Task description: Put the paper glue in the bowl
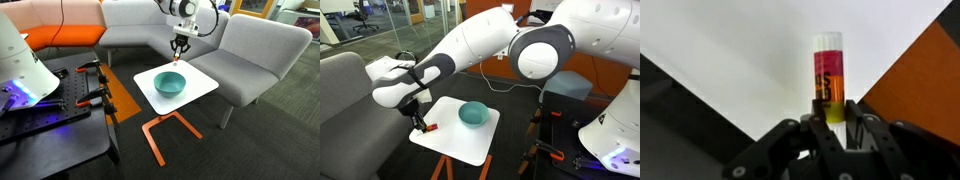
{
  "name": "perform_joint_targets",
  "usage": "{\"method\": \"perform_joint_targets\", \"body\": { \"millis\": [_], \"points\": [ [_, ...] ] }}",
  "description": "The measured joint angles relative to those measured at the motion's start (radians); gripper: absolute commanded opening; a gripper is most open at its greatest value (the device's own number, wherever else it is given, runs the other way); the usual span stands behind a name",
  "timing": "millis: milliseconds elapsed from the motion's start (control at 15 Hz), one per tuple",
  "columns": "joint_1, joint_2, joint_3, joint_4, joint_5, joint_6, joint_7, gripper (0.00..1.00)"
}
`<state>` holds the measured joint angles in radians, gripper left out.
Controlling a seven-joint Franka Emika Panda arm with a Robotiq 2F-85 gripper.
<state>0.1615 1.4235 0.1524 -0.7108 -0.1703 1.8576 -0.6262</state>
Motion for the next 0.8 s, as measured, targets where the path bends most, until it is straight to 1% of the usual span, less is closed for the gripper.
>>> {"method": "perform_joint_targets", "body": {
  "millis": [200,400,533,800],
  "points": [
    [-0.014,-0.038,-0.017,-0.012,0.0,-0.002,0.042,0.07],
    [-0.049,-0.086,-0.026,-0.057,0.0,-0.002,0.079,0.07],
    [-0.077,-0.133,-0.033,-0.119,0.0,0.001,0.106,0.07],
    [-0.13,-0.253,-0.037,-0.288,0.0,0.017,0.161,0.07]
  ]
}}
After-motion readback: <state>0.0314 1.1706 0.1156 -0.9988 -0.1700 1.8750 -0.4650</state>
